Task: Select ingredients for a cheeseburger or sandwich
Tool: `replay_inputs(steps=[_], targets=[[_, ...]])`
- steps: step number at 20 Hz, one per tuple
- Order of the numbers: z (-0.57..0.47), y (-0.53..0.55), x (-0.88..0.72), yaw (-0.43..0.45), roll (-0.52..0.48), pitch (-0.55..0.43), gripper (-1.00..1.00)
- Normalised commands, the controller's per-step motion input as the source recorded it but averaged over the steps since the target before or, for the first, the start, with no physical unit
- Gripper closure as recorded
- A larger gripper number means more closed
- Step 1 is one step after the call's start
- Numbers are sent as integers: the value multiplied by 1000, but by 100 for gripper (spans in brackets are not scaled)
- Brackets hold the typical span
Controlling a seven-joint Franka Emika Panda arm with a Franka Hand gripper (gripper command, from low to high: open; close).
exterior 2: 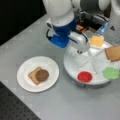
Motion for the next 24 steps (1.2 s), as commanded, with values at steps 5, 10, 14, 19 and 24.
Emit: replay_inputs(steps=[5, 10, 14, 19, 24], targets=[[-95, 171, -328, 27, -209, -194, -100], [-206, 117, -367, 64, -287, -148, -100], [-227, 189, -414, 51, -302, -149, -100], [-147, 204, -352, 14, -284, -184, -100], [-128, 101, -289, 44, -227, -234, -100]])
